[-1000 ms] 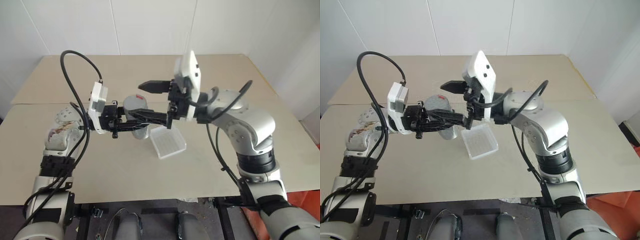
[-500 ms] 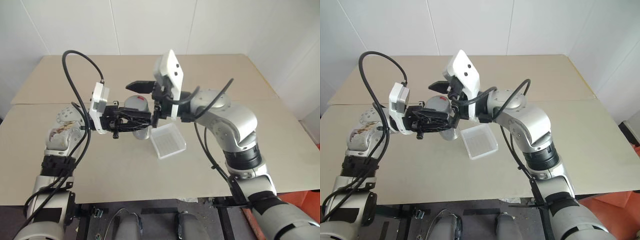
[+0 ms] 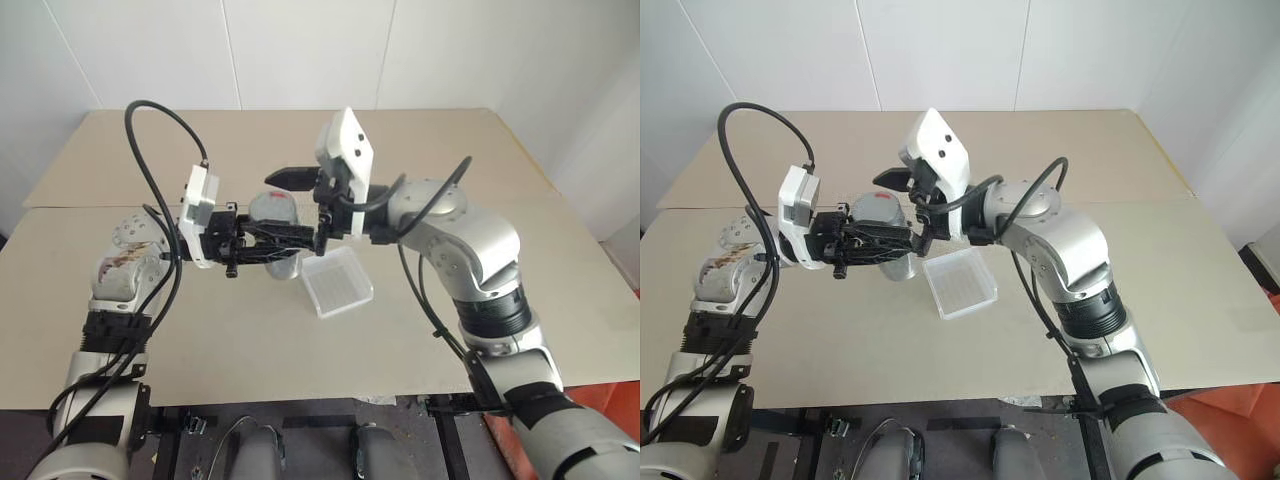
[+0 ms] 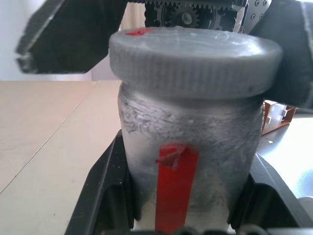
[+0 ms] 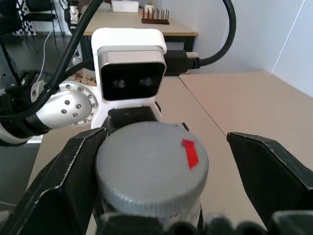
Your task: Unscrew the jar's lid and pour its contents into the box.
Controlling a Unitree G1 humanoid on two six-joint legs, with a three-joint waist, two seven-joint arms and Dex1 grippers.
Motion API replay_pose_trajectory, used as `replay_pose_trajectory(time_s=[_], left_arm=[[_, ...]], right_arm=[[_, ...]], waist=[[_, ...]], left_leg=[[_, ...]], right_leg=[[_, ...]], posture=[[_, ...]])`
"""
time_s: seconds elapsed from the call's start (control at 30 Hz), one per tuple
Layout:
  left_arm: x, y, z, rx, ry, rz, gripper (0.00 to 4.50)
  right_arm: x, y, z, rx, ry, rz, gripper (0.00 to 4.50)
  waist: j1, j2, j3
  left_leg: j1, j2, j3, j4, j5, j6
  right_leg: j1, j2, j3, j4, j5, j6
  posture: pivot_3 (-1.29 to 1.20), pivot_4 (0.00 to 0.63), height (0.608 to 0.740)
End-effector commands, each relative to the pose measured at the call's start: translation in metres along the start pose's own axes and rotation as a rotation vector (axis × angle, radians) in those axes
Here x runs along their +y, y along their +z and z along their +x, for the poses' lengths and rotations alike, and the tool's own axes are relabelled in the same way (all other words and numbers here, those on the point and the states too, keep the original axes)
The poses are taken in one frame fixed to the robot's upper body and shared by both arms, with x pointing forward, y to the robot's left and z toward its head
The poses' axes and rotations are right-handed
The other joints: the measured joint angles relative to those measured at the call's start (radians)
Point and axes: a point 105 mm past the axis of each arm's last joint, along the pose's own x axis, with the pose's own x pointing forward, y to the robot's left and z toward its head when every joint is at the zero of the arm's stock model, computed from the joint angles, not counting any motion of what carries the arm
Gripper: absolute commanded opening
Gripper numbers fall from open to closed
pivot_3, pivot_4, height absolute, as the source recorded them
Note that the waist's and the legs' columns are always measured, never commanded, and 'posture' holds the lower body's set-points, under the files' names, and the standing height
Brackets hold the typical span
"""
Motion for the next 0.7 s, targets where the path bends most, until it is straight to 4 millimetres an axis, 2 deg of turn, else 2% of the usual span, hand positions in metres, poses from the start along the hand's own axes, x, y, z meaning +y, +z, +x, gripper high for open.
replay_pose_trajectory(time_s=[0.03, 0.7], left_arm=[[-0.006, 0.012, -0.004, -0.009, -0.031, 0.068, 1.92], [-0.008, 0.011, -0.005, 0.000, -0.038, 0.058, 1.92]], right_arm=[[-0.018, 0.009, -0.023, -0.027, -0.101, -0.036, 4.46], [-0.023, 0.002, -0.054, 0.011, -0.152, -0.058, 4.46]], waist=[[0.000, 0.000, 0.000], [0.002, 0.000, 0.000]], left_leg=[[0.000, 0.000, 0.000, 0.000, 0.000, 0.000], [0.000, 0.000, 0.000, 0.000, 0.000, 0.000]], right_leg=[[0.000, 0.000, 0.000, 0.000, 0.000, 0.000], [0.000, 0.000, 0.000, -0.002, 0.000, 0.000]], posture=[[0.00, 0.150, 0.740], [0.00, 0.150, 0.740]])
